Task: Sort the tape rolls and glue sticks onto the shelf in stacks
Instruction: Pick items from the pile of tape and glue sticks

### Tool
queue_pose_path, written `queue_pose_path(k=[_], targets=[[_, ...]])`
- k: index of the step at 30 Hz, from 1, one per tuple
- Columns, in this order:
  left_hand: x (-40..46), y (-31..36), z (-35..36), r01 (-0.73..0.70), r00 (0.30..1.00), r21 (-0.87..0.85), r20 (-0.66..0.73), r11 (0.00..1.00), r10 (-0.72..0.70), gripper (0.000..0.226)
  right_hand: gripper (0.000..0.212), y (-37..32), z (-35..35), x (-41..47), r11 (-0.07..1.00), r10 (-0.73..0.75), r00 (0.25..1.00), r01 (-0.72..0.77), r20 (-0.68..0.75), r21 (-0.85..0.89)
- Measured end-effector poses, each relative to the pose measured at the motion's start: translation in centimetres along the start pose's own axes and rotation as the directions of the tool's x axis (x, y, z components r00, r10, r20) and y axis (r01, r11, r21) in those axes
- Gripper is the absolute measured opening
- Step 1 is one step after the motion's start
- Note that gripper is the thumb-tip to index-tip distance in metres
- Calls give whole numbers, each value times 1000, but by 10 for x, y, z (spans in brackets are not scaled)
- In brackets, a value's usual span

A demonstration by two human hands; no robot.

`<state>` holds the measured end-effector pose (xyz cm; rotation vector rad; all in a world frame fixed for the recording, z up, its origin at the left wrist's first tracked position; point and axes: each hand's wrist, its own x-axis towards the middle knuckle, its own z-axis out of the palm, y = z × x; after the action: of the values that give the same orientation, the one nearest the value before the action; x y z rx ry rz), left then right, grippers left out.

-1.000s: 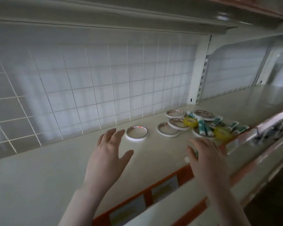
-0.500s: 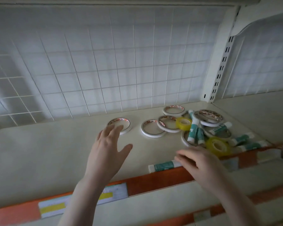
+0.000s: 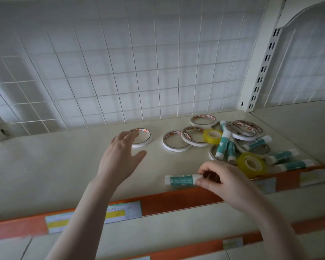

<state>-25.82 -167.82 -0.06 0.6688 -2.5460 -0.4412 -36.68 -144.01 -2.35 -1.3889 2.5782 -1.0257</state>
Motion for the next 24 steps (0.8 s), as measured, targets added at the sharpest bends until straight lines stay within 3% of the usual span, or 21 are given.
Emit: queue_pose_path(k=[4,9,15,20,24], targets=[[18,-9,3,-31,999,21,41,999,30,48,11,-8,5,4,990,22,999,-16,-40,142],[36,-15,11,-32,990,93,141,995,19,39,16,-16,10,14,956,-19,981,75,-195,284],[37,-26,25,8,978,155,205,988,-40,22,26,-14,11,26,966,-122,912,200,-392,163],[37,-25,25,-45,990,196,142,980,17,11,28,-14,17,33,967,-157,900,224,-407,123],[30,-23,19,-36,992,192,123,981,12,20,31,-14,22,36,956,-186,894,260,-408,134]])
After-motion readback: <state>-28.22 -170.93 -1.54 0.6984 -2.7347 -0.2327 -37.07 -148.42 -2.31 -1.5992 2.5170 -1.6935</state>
